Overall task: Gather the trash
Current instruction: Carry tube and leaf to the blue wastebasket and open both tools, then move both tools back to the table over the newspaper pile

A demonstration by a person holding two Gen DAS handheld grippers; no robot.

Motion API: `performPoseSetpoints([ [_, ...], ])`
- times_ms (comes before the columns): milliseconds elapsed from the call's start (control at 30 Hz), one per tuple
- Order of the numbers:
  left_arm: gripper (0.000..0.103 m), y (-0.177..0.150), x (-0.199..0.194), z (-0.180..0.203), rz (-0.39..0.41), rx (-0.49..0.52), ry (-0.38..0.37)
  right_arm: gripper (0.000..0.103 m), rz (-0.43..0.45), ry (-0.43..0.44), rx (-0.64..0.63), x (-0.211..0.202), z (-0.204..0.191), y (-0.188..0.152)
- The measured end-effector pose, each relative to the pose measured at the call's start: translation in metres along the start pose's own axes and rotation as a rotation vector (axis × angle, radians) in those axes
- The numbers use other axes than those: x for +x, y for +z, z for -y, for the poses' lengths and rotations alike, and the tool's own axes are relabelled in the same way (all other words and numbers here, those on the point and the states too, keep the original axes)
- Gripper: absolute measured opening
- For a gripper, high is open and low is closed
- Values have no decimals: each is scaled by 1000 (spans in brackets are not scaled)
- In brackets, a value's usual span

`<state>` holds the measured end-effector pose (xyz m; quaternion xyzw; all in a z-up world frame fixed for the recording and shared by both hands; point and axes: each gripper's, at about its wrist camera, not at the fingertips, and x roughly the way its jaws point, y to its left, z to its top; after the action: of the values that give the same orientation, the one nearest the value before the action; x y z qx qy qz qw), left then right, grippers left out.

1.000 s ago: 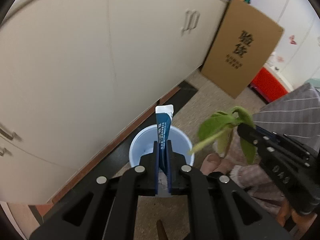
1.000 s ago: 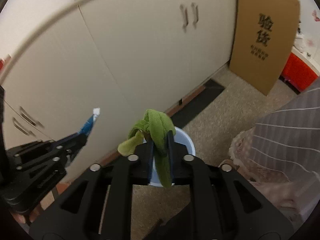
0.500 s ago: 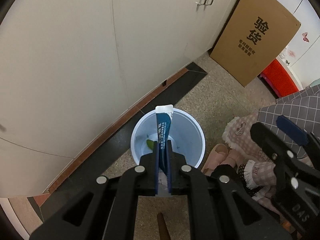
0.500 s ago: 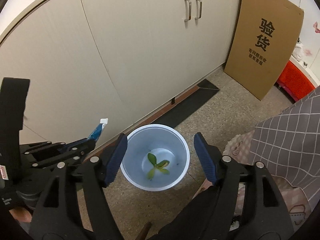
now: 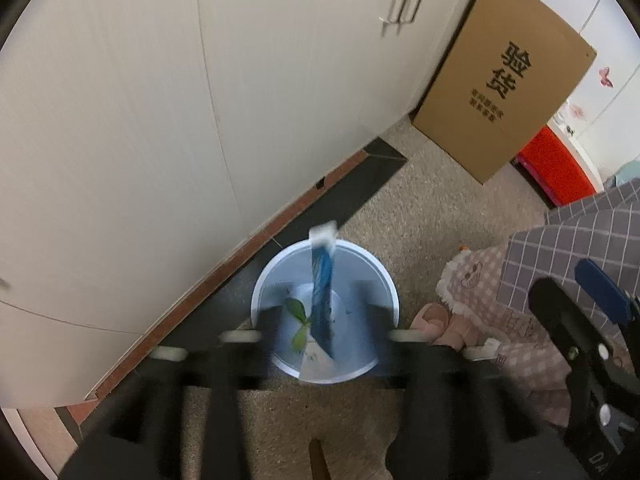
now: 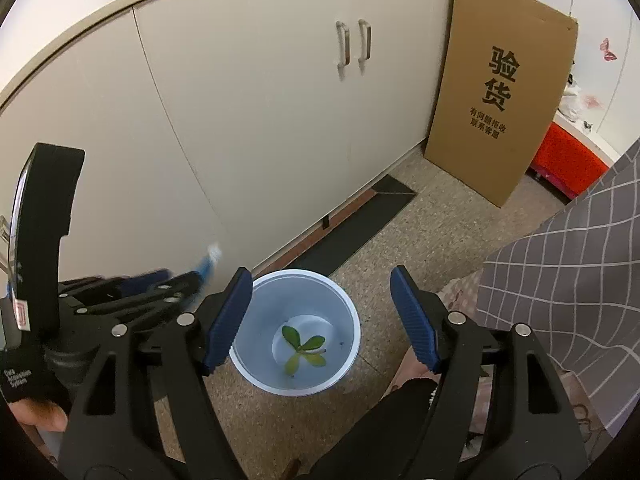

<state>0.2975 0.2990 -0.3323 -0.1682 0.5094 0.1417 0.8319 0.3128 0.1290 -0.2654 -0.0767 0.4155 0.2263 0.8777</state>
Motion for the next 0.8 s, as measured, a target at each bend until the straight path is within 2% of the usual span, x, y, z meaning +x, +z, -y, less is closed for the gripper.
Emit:
performPoseSetpoints([
  [67,74,-1,-7,-1,36,-16,9,71,9,-1,2,-6,0,0],
  [167,74,-2,-13,-3,31,-29,18,71,29,-10,-4,-17,1,1],
  [333,74,-5,-37,-1,68,-40,9,72,64,-9,-4,-40,2,3],
  [567,74,-17,-103,13,194,-7,13,75,133,-18,-13,-89,3,4],
  [800,74,-31,-175,39,334,39,10,78,223,-7,34,-153,19,2],
])
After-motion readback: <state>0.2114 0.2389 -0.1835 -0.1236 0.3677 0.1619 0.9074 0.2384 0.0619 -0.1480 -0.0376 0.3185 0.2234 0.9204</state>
